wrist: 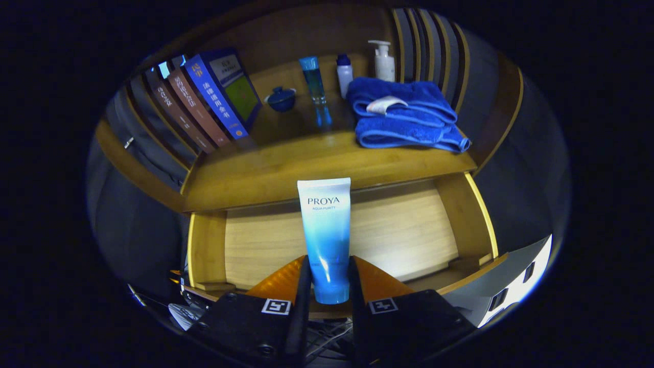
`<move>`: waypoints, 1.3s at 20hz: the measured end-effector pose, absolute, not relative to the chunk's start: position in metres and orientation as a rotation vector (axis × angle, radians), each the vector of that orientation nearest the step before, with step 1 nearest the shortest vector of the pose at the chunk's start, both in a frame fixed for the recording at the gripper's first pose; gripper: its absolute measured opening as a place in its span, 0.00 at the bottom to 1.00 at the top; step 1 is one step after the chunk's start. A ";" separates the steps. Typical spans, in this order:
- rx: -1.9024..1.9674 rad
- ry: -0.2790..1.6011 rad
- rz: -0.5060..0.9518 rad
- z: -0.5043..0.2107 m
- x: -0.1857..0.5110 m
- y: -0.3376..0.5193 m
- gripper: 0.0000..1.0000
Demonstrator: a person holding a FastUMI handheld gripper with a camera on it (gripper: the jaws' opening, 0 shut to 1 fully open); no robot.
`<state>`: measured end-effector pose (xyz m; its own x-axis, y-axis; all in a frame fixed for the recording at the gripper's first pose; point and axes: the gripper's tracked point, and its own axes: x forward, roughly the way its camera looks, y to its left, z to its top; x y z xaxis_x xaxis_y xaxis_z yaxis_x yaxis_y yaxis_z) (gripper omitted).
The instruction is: Pull open the drawer, take out the items inside it, and place them on the countertop above the cabinet.
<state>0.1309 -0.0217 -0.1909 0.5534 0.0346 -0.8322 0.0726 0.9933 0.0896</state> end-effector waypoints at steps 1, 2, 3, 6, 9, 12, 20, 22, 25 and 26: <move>0.117 0.978 -0.020 -0.184 0.137 -0.021 0.40; 0.119 0.974 -0.014 -0.181 0.144 -0.019 0.41; 0.113 0.974 -0.017 -0.179 0.153 -0.019 0.40; 0.086 0.984 -0.026 -0.177 0.184 -0.017 0.40; 0.079 1.018 -0.046 -0.188 0.217 -0.017 0.40; 0.077 1.052 -0.042 -0.201 0.242 -0.012 0.41; 0.001 1.090 0.041 -0.219 0.282 0.017 0.41; 0.001 1.087 0.036 -0.217 0.287 0.015 0.41; 0.011 1.096 0.053 -0.219 0.286 0.016 0.42; 0.015 1.097 0.054 -0.219 0.287 0.016 0.45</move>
